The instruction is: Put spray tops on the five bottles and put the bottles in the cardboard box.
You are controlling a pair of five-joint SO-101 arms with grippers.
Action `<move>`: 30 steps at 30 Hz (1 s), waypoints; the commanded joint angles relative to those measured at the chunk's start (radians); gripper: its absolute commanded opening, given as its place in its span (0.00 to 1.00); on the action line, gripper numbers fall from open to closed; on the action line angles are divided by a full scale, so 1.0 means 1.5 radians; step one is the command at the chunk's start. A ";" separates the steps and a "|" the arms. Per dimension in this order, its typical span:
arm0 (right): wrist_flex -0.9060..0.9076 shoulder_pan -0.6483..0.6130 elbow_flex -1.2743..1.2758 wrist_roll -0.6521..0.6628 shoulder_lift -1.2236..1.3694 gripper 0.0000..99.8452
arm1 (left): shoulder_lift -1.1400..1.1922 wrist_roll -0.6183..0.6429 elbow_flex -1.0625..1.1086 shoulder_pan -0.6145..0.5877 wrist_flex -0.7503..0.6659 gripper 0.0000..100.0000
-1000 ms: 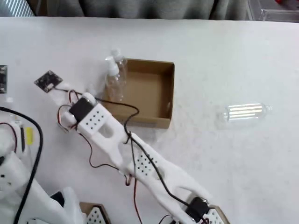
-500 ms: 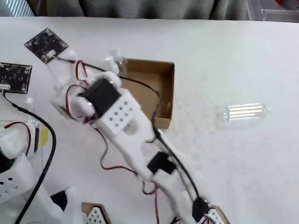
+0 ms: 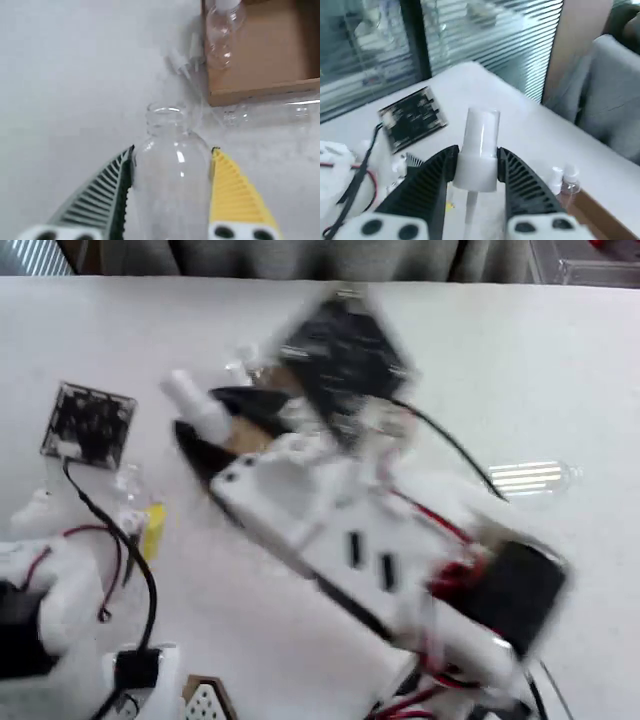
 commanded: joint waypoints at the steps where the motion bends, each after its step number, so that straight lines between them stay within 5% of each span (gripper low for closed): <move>1: 0.011 0.070 0.004 -0.001 -0.055 0.02 | -0.048 0.018 0.007 0.080 -0.028 0.04; 8: 0.010 0.143 0.003 -0.170 -0.063 0.02 | -0.110 0.021 0.114 0.111 -0.161 0.05; 13: -0.044 0.146 0.004 -0.178 -0.062 0.02 | -0.202 0.035 0.238 0.107 -0.276 0.05; 18: -0.102 0.146 0.004 -0.187 -0.061 0.02 | -0.305 0.138 0.369 0.109 -0.384 0.04; 30: -0.236 0.147 0.179 -0.306 -0.064 0.02 | -0.438 0.144 0.492 0.111 -0.443 0.04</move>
